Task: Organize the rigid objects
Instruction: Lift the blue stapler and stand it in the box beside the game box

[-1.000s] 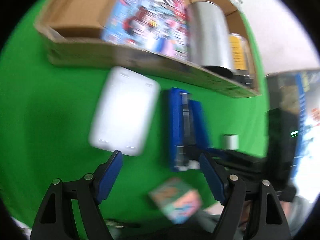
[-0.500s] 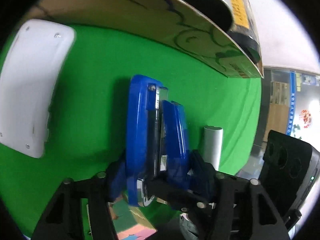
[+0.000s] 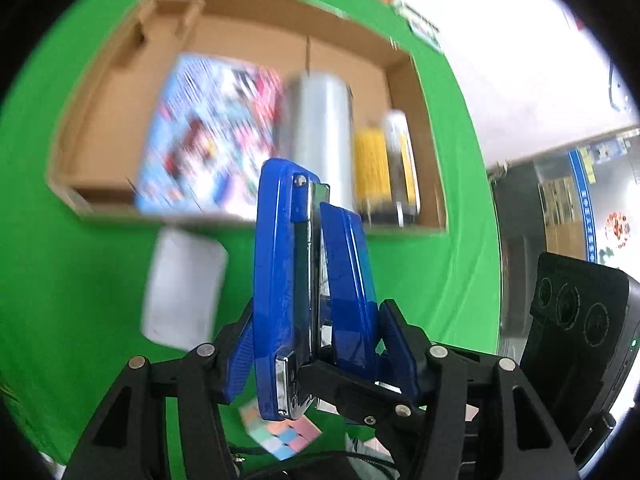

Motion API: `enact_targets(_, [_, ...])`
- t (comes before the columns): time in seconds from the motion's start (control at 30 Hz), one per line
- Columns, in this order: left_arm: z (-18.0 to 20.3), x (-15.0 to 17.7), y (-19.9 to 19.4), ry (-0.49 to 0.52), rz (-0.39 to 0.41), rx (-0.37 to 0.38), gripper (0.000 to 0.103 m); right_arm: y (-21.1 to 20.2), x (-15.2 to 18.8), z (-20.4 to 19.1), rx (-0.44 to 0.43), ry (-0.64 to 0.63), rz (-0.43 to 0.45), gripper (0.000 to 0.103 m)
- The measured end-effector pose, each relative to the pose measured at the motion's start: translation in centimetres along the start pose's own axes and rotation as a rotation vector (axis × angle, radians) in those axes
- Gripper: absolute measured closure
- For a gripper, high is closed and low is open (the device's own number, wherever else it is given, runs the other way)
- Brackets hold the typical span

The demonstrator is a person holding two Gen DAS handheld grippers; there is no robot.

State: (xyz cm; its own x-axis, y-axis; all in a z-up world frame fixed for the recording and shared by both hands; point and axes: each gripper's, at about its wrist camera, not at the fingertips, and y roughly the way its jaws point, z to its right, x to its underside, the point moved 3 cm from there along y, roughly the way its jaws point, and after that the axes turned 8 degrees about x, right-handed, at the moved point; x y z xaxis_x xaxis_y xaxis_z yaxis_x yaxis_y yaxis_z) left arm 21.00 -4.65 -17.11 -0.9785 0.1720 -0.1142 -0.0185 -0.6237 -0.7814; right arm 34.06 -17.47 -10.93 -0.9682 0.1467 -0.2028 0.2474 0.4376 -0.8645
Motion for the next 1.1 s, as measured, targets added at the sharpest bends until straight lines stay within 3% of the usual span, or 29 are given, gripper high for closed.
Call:
enact_targets(0.13, [-2.2,-4.8,-1.7,0.000,0.025,-0.015,0.047,-0.5,-3.7,-3.2,-0.012,-0.023,0.018,0.078])
enact_targets(0.23, [-4.5,-7.3,-2.9,-0.008,0.029,-0.006,0.058,0.1,-5.2,-3.9,0.027,-0.009,0.029,0.069])
enact_targets(0.27, [-5.1,-8.0,-3.2,-0.017,0.030,0.002,0.063,0.5,-5.4,-3.8,0.030,0.006,0.024,0.066])
enact_targets(0.3, [-5.8,-9.0,-3.1,-0.028,0.035,-0.010,0.094,0.8,-5.7,-3.3,0.030,0.021,0.016,0.063])
enact_targets(0.33, [-6.7,-9.5,-3.0,-0.037,0.026,-0.025,0.096,2.7,-5.9,-3.1,0.051,0.048,0.015,0.064])
enact_targets(0.43, [-8.1,-10.4,-2.9,-0.059,-0.013,0.038,0.103,3.7,-7.5,-2.5,-0.002,0.068,0.024,0.090])
enact_targets(0.5, [-8.6,-10.7,-2.1,-0.060,-0.035,0.098,0.103,5.7,-8.4,-2.7,-0.021,0.077,0.009,0.094])
enact_targets(0.53, [-8.5,-10.9,-2.0,-0.041,-0.042,0.091,0.103,6.6,-8.8,-2.8,0.030,0.064,-0.009,0.090])
enact_targets(0.57, [-8.6,-10.9,-1.7,-0.024,-0.043,0.069,0.103,7.0,-9.2,-2.9,0.026,0.074,-0.005,0.085])
enact_targets(0.73, [-11.0,-12.1,-2.9,-0.043,-0.015,0.018,0.103,6.6,-9.6,-3.2,0.108,0.051,-0.005,0.080])
enact_targets(0.8, [-12.0,-12.2,-2.7,-0.066,-0.030,0.035,0.103,6.1,-9.5,-2.9,0.129,0.068,-0.011,0.059])
enact_targets(0.83, [-12.3,-12.5,-2.5,-0.069,-0.036,0.036,0.103,6.7,-9.7,-2.4,0.139,0.080,-0.016,0.056])
enact_targets(1.0, [-13.0,-12.3,-1.4,-0.083,-0.071,0.064,0.103,9.3,-10.8,-1.6,0.159,0.096,-0.050,0.056])
enact_targets(1.1, [-14.1,-12.0,-1.0,-0.099,-0.088,0.036,0.103,11.1,-10.5,-1.4,0.138,0.061,-0.074,0.063])
